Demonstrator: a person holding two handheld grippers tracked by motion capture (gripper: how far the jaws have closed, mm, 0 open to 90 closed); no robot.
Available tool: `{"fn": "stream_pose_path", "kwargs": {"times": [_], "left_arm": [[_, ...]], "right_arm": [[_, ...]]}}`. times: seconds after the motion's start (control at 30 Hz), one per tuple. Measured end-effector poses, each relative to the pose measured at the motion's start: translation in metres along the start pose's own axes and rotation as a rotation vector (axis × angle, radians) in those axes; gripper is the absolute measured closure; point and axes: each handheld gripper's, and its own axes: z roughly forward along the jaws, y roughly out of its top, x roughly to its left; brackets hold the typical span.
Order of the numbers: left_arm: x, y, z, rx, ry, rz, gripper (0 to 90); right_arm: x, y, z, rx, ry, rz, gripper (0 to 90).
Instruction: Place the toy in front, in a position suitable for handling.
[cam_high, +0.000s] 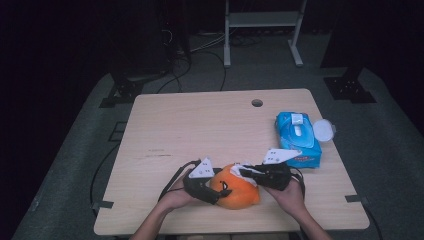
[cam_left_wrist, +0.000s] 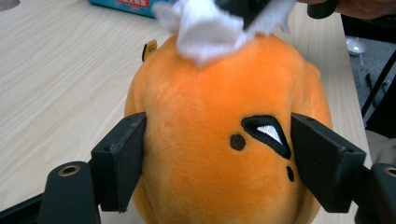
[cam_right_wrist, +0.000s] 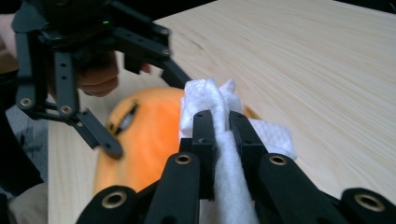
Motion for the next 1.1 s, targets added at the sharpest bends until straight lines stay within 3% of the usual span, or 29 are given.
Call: {"fn": "stream_pose_path", "kwargs": {"times": [0.1, 0.2, 0.4, 0.57, 0.7, 0.93, 1.1], "left_arm": [[0.004, -0.004, -0.002, -0.008, -0.009, -0.024, 23.3], [0.005, -0.005, -0.003, -0.014, -0.013, -0.038, 23.3], [0.004, -0.004, -0.002, -0.014, -0.006, -0.038, 22.9], [-0.005, 0.005, 0.002, 0.0, 0.014, 0.023, 22.2], [-0.008, 0.007, 0.002, 0.0, 0.011, 0.034, 20.1], [0.003, 0.007, -0.001, -0.018, -0.025, -0.082, 7.0], [0.006, 0.003, 0.009, 0.019, -0.058, -0.161, 5.8]], "right_arm": [[-0.011, -0.005, -0.008, -0.001, -0.029, 0.032, 81.4], [-0.02, -0.01, -0.012, -0.004, -0.025, 0.083, 81.4], [-0.019, -0.011, -0.011, -0.009, -0.017, 0.102, 81.4], [-0.003, -0.001, -0.003, -0.007, 0.01, 0.045, 81.3], [0.01, 0.004, 0.004, 0.009, 0.019, -0.017, 81.4], [0.007, 0.0, 0.002, 0.03, 0.051, -0.037, 81.2], [0.008, 0.0, 0.003, 0.035, 0.055, -0.047, 81.1]]}}
